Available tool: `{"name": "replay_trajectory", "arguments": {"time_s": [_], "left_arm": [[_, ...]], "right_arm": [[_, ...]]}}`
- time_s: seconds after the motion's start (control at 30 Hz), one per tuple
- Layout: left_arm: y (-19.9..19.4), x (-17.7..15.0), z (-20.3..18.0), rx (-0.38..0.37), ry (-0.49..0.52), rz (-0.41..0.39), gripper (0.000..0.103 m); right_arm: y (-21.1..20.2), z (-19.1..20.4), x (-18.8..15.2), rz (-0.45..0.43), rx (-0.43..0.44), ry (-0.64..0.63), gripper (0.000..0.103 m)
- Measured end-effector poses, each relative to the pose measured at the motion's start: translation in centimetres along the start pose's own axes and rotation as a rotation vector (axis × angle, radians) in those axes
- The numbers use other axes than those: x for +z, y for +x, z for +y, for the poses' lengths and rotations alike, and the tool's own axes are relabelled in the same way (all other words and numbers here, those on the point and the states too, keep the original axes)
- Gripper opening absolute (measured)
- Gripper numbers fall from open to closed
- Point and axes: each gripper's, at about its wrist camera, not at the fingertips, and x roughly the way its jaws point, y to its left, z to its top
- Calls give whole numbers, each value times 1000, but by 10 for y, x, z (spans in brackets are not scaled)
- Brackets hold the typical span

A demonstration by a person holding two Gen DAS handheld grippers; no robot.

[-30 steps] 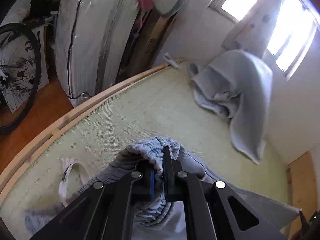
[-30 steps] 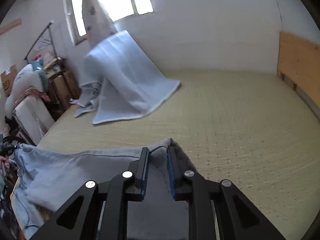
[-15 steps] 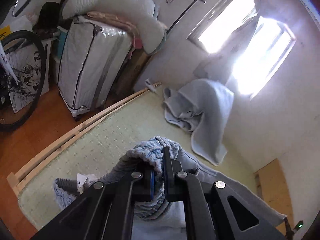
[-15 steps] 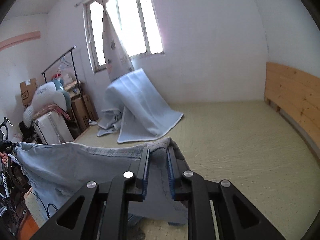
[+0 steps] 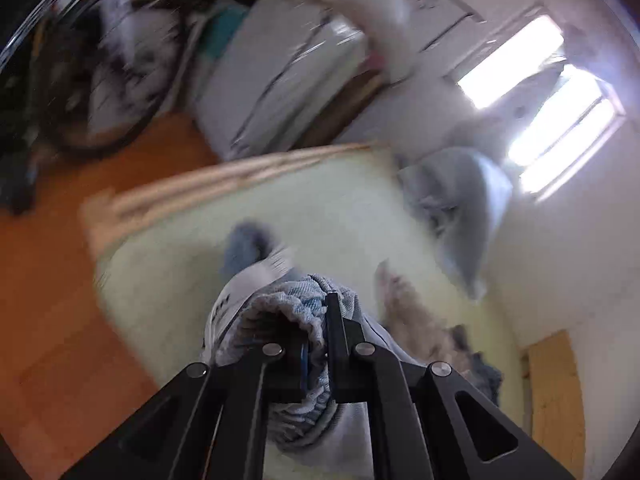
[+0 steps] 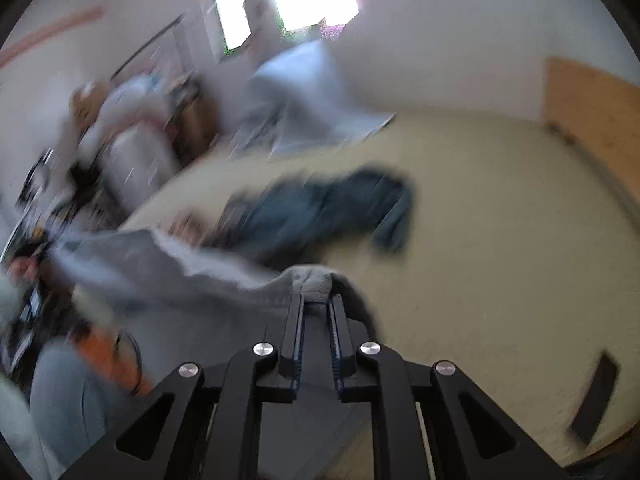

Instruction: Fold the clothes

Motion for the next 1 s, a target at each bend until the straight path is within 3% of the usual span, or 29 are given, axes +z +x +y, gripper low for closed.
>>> {"name": "replay_trajectory", "arguments": {"time_s": [0.1, 0.17, 0.3, 0.37, 0.4, 0.43, 0.47, 0.53, 0.57, 0.63, 0.7, 0.77, 0.83, 1.0], "left_arm": [[-4, -22, 32, 10, -97, -4, 7], [-9, -32, 45, 14, -132, 1, 8], [-19, -44, 54, -2, -151, 17, 12], [-25, -47, 54, -12, -160, 25, 17], [-28, -48, 54, -13, -162, 27, 19], [-32, -49, 53, -11, -162, 22, 29], [-36, -49, 52, -9, -161, 18, 49], [-49, -51, 49, -24, -164, -22, 77], [-60, -51, 48, -35, -167, -65, 85], [-78, -51, 46, -53, -171, -129, 86], [-96, -51, 39, -56, -169, -167, 86], [-110, -54, 20, -52, -113, -188, 86], [-117, -64, -12, -98, -49, -185, 86], [-133, -90, -91, -212, 113, -176, 87]], "right_arm": [[1, 32, -25, 124, 139, -107, 8], [2, 57, -40, 252, 212, -216, 8], [2, 73, -60, 400, 237, -317, 7], [-2, 68, -64, 428, 213, -324, 7], [-2, 64, -62, 436, 204, -321, 7], [1, 64, -61, 446, 193, -320, 7], [-2, 62, -64, 445, 179, -327, 9], [-4, 54, -63, 422, 150, -323, 10], [-3, 50, -62, 404, 134, -315, 10], [3, 44, -61, 371, 94, -298, 21], [15, 34, -58, 348, 35, -260, 50], [27, 20, -56, 334, -17, -195, 51], [38, 5, -53, 325, -49, -112, 51], [63, -27, -52, 319, -44, 42, 51]]}}
